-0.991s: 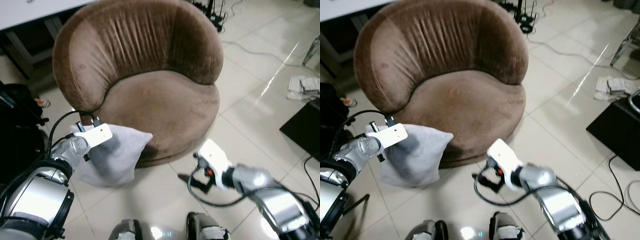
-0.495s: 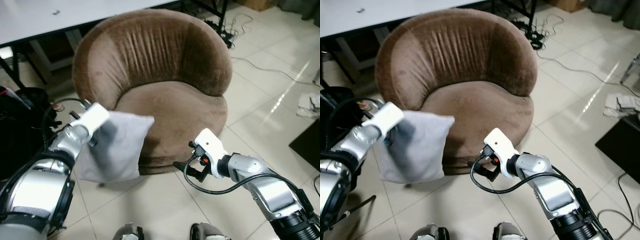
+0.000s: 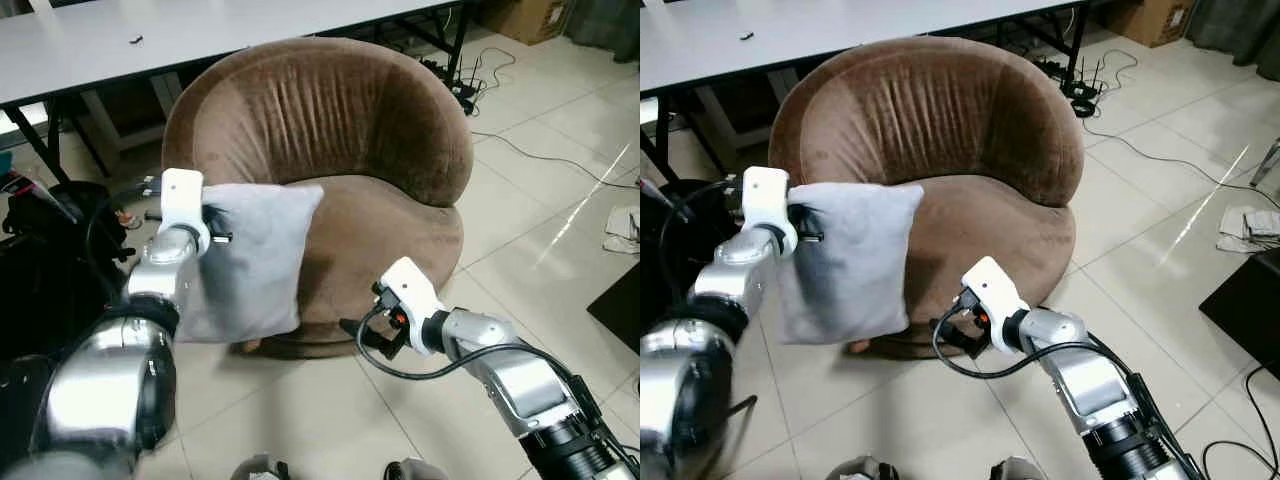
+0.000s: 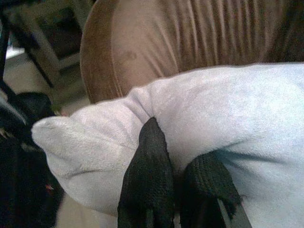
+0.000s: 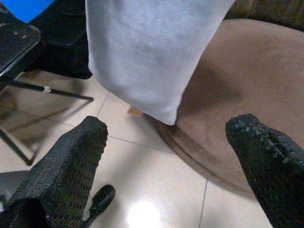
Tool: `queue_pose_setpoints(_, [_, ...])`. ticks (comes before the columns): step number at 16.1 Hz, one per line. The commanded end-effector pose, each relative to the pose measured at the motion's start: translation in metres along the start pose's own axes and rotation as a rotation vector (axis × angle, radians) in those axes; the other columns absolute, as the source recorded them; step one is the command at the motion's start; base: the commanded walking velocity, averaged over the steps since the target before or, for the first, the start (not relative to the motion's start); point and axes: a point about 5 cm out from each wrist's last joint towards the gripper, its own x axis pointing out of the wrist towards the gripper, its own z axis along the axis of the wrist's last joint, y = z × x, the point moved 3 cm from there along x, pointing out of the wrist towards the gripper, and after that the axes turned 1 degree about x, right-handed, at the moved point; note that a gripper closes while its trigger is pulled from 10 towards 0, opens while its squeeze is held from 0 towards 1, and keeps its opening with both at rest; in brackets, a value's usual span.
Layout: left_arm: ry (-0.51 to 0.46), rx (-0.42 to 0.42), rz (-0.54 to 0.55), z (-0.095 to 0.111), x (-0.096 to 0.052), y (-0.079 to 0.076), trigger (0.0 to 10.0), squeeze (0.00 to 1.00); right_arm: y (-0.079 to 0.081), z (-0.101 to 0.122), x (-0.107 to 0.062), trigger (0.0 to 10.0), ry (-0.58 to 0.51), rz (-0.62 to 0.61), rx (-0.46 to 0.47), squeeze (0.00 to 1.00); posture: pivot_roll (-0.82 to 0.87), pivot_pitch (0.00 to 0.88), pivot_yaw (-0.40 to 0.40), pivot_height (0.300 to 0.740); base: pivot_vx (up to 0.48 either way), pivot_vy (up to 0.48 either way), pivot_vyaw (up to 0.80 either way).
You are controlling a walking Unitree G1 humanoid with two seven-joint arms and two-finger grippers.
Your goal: Move the pillow to the sofa from floor
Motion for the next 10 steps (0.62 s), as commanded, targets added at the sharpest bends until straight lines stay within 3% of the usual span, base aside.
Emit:
queue_pose_setpoints(1, [-0.038, -0.058, 0.036, 0.006, -0.006, 0.002, 10.0, 0.0, -0.007, 0.007, 0.0, 10.0, -0.025, -0.035, 0.004, 0.0, -0.11, 0.0, 0.083, 0.74, 0.0, 0.0, 0.0])
queue_pose_setpoints(4, [-0.078, -0.124, 0.069, 0.002, -0.042, -0.002, 10.0, 0.0, -0.015, 0.017, 0.001, 10.0, -0.058, -0.088, 0.056, 0.0, -0.08, 0.0, 0.066, 0.74, 0.0, 0.0, 0.0])
queue_pose_setpoints(8, [-0.067, -0.198, 0.111, -0.001, -0.08, 0.004, 10.0, 0.0, -0.02, 0.014, 0.008, 10.0, -0.057, -0.119, 0.067, 0.0, -0.04, 0.0, 0.044, 0.74, 0.0, 0.0, 0.0])
queue_pose_setpoints(10, [-0.064, -0.207, 0.125, 0.002, -0.09, 0.008, 10.0, 0.0, -0.022, 0.015, 0.01, 10.0, -0.059, -0.125, 0.071, 0.0, -0.03, 0.0, 0.041, 0.74, 0.0, 0.0, 0.0])
